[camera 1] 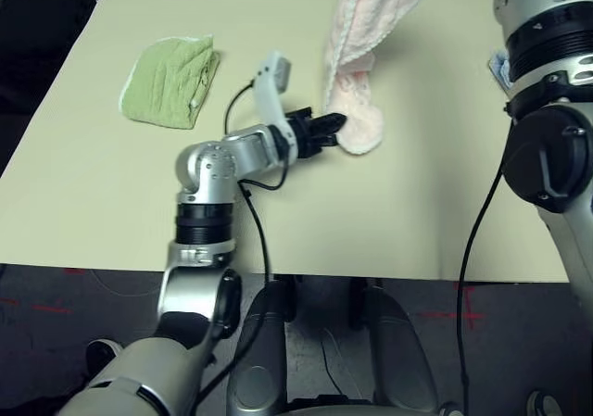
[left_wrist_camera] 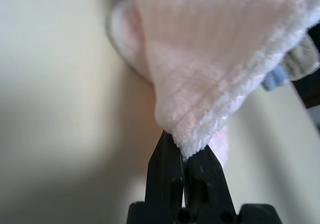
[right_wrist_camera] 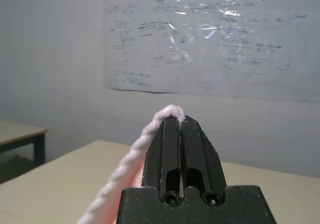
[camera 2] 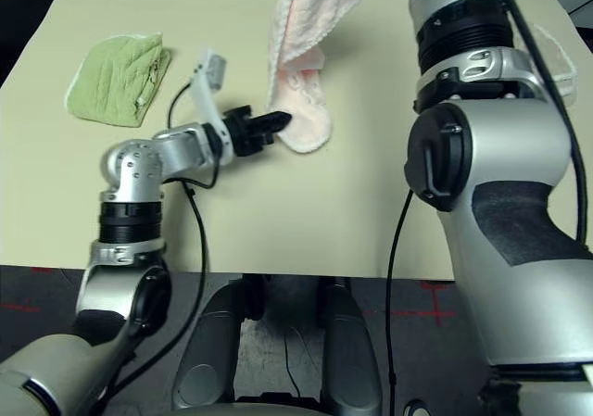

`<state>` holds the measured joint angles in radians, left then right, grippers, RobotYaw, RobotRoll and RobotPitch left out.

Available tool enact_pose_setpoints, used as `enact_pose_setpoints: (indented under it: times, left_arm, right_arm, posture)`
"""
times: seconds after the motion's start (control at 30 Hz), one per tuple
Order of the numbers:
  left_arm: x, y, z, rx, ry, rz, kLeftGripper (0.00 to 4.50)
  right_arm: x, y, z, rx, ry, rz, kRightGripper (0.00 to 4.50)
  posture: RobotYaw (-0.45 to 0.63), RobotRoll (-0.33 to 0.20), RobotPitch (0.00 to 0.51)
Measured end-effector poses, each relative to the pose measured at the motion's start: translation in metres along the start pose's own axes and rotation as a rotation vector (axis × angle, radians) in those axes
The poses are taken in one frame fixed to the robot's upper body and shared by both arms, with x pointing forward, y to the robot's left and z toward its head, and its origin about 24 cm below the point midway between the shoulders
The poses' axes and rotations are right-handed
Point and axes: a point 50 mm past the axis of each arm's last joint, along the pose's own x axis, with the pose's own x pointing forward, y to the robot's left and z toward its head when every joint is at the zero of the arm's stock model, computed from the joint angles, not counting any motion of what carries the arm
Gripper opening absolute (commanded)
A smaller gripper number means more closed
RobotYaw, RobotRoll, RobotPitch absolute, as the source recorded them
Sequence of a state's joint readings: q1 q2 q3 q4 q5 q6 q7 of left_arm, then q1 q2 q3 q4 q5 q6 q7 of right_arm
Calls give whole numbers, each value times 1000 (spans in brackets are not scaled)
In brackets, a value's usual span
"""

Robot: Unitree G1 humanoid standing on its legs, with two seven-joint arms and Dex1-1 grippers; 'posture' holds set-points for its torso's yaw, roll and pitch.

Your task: Fold the towel and set it aside.

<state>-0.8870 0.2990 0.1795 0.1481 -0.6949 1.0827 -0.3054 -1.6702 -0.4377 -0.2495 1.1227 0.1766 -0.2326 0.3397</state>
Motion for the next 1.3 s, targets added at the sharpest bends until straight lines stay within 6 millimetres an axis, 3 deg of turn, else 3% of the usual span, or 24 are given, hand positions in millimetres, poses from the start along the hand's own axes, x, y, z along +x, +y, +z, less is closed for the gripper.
enact_pose_setpoints:
  times: [0.07, 0.17, 0.27, 0.6, 1.3]
  left_arm:
    - [-12, 12, 19, 59, -49, 53, 89]
    - [-18, 21, 32, 126, -79, 88, 89]
    - [-16, 23, 33, 161, -66, 88, 729]
    - [-6, 22, 1, 186, 49, 34, 4382]
    - [-39, 37, 5, 299, 105, 75, 4475]
  right_arm:
    - [-7, -11, -9, -24, 41, -25, 0]
    - [-15, -19, -19, -40, 75, -43, 0]
    - [-18, -22, -22, -47, 88, -51, 0]
    - [-19, -24, -22, -48, 85, -59, 0]
    - [-17, -18, -24, -38, 85, -39, 0]
  posture:
    - [62, 0, 357]
    - [68, 0, 358]
    - [60, 0, 358]
    - [60, 0, 357]
    - [76, 0, 357]
